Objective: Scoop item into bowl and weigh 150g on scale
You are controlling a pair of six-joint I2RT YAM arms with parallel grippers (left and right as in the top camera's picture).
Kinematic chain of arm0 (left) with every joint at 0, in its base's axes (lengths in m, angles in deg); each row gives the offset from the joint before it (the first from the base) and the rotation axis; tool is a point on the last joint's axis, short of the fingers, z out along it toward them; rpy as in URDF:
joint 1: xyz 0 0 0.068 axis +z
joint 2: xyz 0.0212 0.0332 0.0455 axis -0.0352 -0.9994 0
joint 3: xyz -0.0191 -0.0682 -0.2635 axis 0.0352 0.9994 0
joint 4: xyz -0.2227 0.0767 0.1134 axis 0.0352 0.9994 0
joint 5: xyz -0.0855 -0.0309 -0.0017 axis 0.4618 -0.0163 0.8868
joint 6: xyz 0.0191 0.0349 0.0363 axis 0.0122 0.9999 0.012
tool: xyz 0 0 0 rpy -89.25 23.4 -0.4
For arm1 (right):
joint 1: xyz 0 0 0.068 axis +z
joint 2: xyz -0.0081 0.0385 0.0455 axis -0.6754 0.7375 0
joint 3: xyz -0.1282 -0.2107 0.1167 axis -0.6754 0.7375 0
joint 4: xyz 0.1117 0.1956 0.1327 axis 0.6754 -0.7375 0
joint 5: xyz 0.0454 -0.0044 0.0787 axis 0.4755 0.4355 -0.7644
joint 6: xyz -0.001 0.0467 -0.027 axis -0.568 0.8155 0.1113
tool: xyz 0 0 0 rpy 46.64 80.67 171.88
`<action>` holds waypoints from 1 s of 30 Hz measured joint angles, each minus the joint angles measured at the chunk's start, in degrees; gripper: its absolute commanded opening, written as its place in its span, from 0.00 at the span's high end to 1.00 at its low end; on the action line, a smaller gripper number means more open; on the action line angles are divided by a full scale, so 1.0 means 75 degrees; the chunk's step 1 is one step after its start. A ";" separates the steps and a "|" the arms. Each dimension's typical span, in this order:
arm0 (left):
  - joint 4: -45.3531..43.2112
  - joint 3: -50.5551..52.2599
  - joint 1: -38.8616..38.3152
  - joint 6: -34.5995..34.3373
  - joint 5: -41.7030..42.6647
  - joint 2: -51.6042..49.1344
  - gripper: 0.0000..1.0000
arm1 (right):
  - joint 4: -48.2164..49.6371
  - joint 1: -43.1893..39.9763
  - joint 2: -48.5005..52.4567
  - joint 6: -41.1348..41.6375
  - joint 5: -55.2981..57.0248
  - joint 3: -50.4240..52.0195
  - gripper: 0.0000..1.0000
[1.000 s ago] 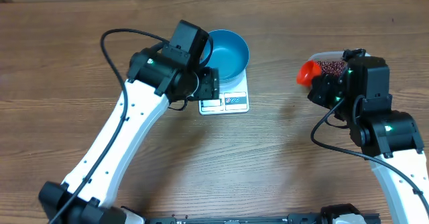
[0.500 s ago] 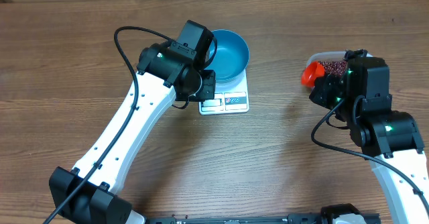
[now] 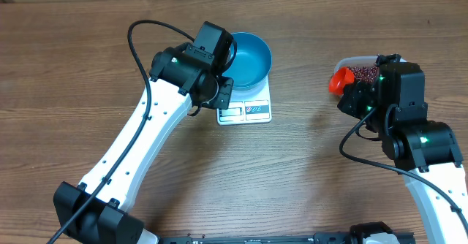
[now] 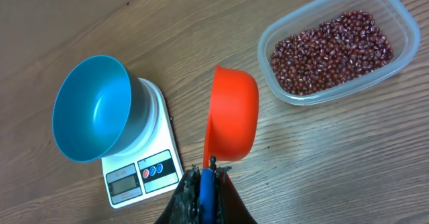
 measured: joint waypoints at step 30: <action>-0.1603 0.0373 -0.1075 0.0831 -0.1142 0.0000 0.96 | 0.0017 0.0000 0.0000 0.0006 0.0000 0.0000 0.96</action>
